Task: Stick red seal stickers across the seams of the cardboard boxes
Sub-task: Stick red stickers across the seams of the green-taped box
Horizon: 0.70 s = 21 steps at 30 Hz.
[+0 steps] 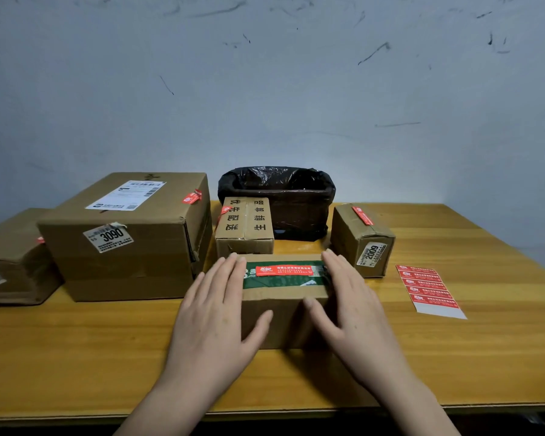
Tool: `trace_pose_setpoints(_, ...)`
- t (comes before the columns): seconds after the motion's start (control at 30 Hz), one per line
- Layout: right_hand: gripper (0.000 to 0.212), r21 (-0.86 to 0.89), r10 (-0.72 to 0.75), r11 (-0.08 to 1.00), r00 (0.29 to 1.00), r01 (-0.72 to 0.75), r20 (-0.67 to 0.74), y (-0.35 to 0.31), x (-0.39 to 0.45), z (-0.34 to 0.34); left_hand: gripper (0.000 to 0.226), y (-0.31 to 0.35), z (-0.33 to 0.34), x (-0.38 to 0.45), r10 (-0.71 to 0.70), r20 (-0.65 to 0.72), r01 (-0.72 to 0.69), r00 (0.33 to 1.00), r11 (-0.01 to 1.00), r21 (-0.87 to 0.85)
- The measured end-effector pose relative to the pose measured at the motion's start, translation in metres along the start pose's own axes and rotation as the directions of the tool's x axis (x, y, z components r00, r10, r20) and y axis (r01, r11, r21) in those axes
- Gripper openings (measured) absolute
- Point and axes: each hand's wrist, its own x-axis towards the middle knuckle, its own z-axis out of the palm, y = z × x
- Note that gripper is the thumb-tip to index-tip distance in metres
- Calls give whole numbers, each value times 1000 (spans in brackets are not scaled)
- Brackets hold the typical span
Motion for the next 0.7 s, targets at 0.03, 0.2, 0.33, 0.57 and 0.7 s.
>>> trace_pose_setpoints(0.03, 88, 28, 13, 1000, 1000, -13, 3, 2, 2, -1, 78, -1, 0, 1, 1, 7, -1, 1000, 999, -48)
trace_pose_setpoints(0.2, 108, 278, 45, 958, 994, -72, 105, 21, 12, -2, 89, -16, 6, 11, 35, 161, 25, 986, 935, -355)
trace_pose_setpoints(0.33, 106, 530, 30, 834, 972, -152, 231, 31, 19, -3, 88, -28, 16, 14, 69, 179, 51, 981, 806, -590)
trace_pose_setpoints(0.57, 98, 627, 29, 757, 968, -183, 249, 35, 26, -1, 87, -35, 21, 24, 26, 166, 118, 986, 596, -794)
trace_pose_setpoints(0.7, 100, 641, 50, 753, 984, -149, 171, 30, 31, -1, 86, -36, 21, 30, 4, 188, 158, 982, 521, -839)
